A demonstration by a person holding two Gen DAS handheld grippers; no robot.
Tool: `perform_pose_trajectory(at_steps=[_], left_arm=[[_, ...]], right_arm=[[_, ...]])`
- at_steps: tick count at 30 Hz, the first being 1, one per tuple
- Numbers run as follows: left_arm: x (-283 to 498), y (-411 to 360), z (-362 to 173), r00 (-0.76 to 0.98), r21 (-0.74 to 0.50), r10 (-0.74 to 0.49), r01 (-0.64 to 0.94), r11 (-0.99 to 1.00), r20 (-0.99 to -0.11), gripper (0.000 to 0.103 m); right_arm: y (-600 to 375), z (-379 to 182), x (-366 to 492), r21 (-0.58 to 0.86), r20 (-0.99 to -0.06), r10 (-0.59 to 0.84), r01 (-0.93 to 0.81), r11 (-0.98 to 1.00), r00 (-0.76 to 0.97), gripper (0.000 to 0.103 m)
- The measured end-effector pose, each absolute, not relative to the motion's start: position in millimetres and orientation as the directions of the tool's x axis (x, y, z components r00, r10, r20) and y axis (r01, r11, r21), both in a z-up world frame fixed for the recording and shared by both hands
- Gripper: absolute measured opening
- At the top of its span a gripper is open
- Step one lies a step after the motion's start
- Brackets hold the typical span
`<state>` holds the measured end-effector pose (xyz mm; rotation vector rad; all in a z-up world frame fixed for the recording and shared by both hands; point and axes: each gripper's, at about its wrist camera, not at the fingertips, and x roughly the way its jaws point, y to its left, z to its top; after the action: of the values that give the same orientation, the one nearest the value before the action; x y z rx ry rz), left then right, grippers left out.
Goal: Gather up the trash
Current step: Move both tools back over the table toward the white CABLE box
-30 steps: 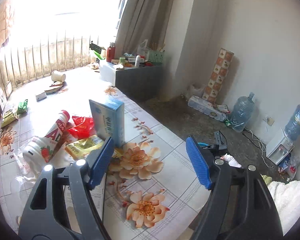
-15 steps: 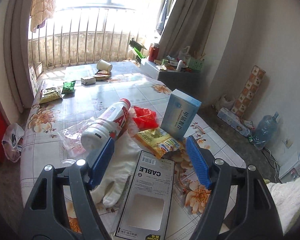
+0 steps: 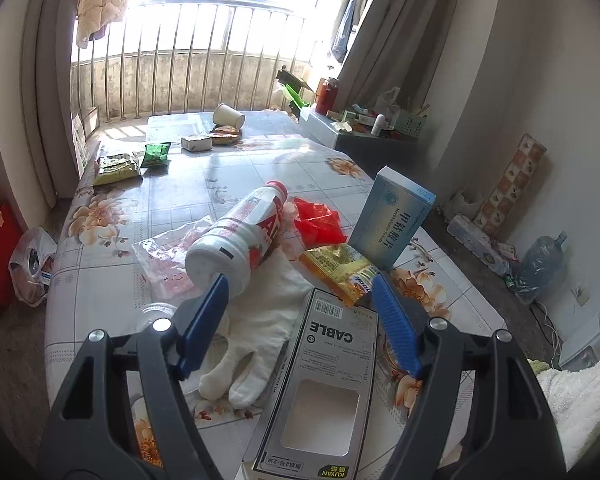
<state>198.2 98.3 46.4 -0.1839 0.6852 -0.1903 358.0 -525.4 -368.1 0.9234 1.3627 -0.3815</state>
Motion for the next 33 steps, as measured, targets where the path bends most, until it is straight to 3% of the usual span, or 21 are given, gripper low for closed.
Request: perform_pose_trajectory(at_steps=[11,19,27,33], left_arm=[[157.9,105.4,70.3,0.802,-0.269,-0.258,0.127,0.955,-0.539,0.073],[134.9,126.8,62.9,0.79,-0.289,-0.191,0.019,0.957,-0.582,0.077],[116.9,144.1,33.9,0.764,-0.34,-0.172,-0.065,0.938,-0.622,0.077],[114.5,134.0,1.4,0.717,-0.412,-0.277,-0.016,0.911,-0.64,0.068]], right_arm=[[-522.4,-230.1,269.3,0.604,-0.787,0.315,0.562,0.565,0.53,0.04],[-480.7,-132.4,177.6,0.725,-0.617,0.33,0.352,0.592,0.715,0.054],[-395.5,-44.8,159.9,0.766,-0.47,0.503,0.053,0.64,0.725,0.061],[-285.9,-29.0,181.2,0.828,-0.386,0.721,-0.128,0.546,0.575,0.064]])
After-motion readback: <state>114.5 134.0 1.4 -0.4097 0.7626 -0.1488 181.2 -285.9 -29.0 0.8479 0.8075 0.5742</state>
